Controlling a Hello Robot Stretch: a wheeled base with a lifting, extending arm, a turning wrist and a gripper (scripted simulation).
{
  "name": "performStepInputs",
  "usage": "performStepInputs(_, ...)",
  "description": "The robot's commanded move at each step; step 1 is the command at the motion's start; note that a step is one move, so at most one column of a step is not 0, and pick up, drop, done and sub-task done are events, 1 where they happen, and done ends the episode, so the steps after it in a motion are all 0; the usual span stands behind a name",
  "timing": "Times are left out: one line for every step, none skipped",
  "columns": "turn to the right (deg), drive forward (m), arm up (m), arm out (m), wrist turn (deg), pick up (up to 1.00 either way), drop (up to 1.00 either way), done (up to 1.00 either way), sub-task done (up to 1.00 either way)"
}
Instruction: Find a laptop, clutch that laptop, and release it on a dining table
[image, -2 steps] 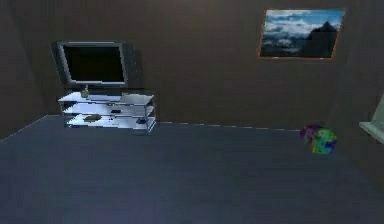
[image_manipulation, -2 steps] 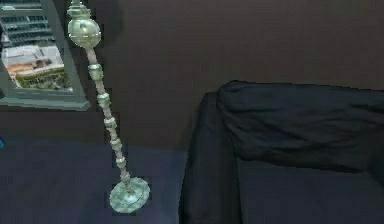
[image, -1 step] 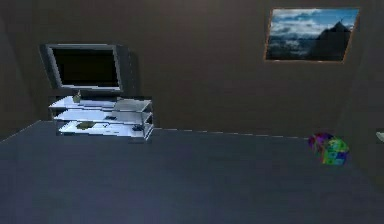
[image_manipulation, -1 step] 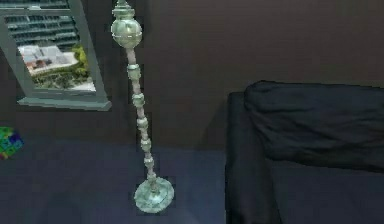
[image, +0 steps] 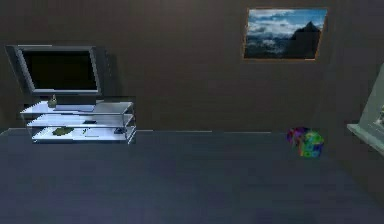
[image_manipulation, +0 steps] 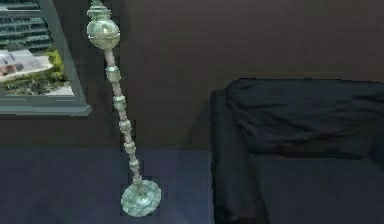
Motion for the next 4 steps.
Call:
performStepInputs(0.0, 0.30, 0.00, 0.00, 0.0, 0.00, 0.00, 0.00, 0.00)
performStepInputs(-45.0, 0.00, 0.00, 0.00, 0.0, 0.00, 0.00, 0.00, 0.00)
performStepInputs(-45.0, 0.00, 0.00, 0.00, 0.0, 0.00, 0.00, 0.00, 0.00)
performStepInputs(0.0, 1.00, 0.00, 0.00, 0.0, 0.00, 0.00, 0.00, 0.00)
